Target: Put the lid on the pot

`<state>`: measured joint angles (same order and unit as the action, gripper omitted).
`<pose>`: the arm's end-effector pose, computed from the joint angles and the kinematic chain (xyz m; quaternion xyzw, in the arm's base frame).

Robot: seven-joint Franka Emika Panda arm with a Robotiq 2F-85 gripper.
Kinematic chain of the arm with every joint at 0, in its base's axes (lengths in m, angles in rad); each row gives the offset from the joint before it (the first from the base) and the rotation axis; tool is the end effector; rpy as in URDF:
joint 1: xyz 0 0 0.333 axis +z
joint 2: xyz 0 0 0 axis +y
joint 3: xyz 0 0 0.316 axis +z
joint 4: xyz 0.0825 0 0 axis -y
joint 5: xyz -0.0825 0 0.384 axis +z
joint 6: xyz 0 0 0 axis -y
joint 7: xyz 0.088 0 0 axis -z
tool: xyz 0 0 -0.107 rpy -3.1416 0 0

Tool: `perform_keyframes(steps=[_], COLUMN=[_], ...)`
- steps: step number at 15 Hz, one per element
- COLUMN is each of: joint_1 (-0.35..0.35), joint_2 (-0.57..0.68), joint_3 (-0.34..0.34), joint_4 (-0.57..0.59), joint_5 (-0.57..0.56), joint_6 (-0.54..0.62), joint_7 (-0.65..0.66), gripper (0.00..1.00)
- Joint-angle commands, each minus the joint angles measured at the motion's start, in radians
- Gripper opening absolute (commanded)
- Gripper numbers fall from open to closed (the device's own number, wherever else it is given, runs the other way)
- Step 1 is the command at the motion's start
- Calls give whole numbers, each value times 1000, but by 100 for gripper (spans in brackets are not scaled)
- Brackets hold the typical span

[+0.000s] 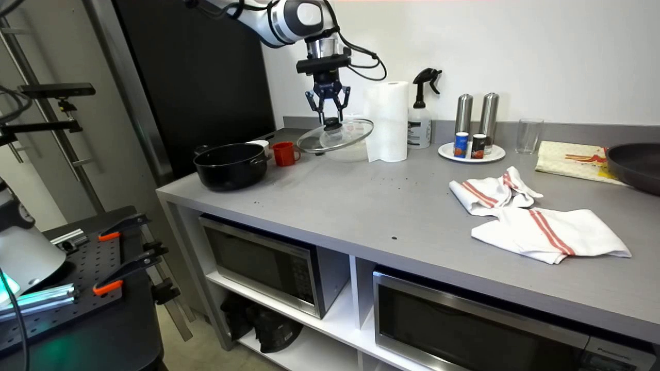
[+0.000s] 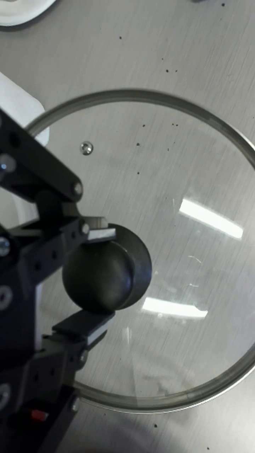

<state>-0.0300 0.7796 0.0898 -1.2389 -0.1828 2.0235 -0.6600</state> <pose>0.7516 0.0169 0.3031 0.9250 0.3765 -0.0111 0.0498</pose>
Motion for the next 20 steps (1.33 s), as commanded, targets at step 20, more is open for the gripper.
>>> perform_keyframes(steps=[20], joint_1=[258], joint_2=[-301], joint_3=[123], joint_4=[-518], joint_5=[-155], joint_6=[71], joint_7=[52], gripper=[25])
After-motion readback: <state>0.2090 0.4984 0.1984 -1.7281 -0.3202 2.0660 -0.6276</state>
